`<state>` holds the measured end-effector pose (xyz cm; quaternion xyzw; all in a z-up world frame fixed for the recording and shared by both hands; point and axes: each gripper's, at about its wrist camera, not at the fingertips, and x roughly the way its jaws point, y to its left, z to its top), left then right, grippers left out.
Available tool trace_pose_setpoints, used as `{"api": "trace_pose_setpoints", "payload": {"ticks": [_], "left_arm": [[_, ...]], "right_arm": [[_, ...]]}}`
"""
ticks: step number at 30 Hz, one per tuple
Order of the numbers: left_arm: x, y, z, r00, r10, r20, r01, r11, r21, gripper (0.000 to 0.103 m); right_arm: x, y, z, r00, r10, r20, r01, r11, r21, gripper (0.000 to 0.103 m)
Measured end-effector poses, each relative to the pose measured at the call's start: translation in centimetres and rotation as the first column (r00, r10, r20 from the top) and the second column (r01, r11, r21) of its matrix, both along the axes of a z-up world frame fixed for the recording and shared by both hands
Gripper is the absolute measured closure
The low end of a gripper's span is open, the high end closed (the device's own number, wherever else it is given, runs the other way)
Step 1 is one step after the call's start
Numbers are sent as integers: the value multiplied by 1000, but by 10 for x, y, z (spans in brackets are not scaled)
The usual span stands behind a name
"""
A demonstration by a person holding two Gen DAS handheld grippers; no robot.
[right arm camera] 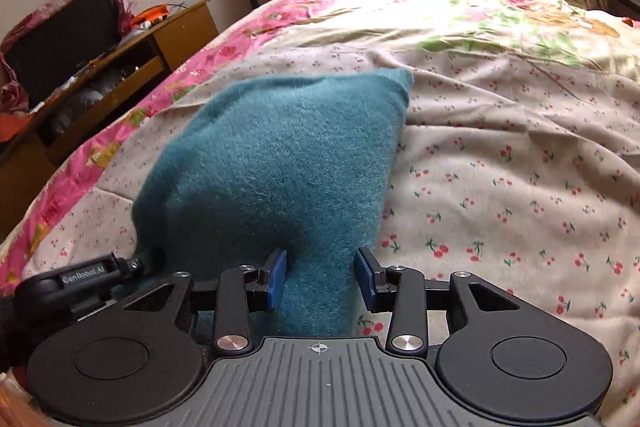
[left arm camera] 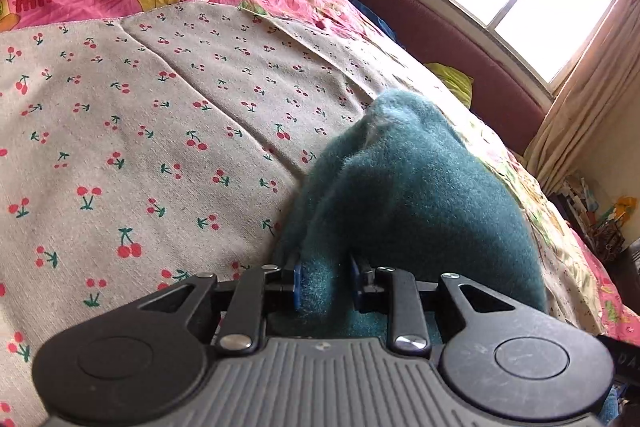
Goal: Fold small clothes
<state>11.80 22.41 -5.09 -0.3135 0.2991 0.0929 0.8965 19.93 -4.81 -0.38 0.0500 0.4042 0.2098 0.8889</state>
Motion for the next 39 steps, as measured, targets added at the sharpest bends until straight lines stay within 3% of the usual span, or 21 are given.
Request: {"api": "trace_pose_setpoints", "payload": {"ticks": [5, 9, 12, 14, 19, 22, 24, 27, 30, 33, 37, 39], "left_arm": [[-22, -12, 36, 1000, -7, -18, 9, 990, 138, 66], [-26, -22, 75, 996, -19, 89, 1, 980, 201, 66], [4, -44, 94, 987, -114, 117, 73, 949, 308, 66], [34, -55, 90, 982, -163, 100, 118, 927, 356, 66], [85, -41, 48, 989, -150, -9, 143, 924, 354, 68], [87, -34, 33, 989, -147, -23, 145, 918, 368, 67], [85, -37, 34, 985, -167, -29, 165, 908, 384, 67], [81, -40, 45, 983, -183, -30, 180, 901, 394, 68], [69, -41, 54, 983, -183, -6, 171, 906, 386, 68], [67, -43, 48, 982, -185, -34, 183, 897, 402, 68], [73, -43, 42, 979, -190, -73, 203, 890, 409, 68], [77, -43, 39, 976, -201, -88, 219, 879, 425, 68]], "right_arm": [[-2, -28, 6, 1000, -18, -23, 21, 989, 146, 65], [1, -39, 15, 999, -32, 21, 28, 986, 166, 65], [15, -44, 17, 997, -70, 28, 63, 980, 189, 63], [30, -47, 15, 995, -97, 19, 92, 976, 199, 60], [72, -51, -8, 985, -145, -99, 168, 939, 301, 57], [77, -45, -27, 982, -119, -143, 164, 917, 364, 56], [76, -42, -31, 982, -126, -137, 167, 923, 347, 55], [69, -56, -25, 970, -149, -190, 210, 909, 360, 54], [41, -65, -13, 980, -118, -163, 172, 908, 381, 53], [21, -58, -24, 978, -80, -192, 145, 924, 354, 53], [21, -51, -43, 962, -69, -266, 178, 893, 412, 52], [23, -45, -44, 960, -48, -275, 162, 899, 407, 52]]}}
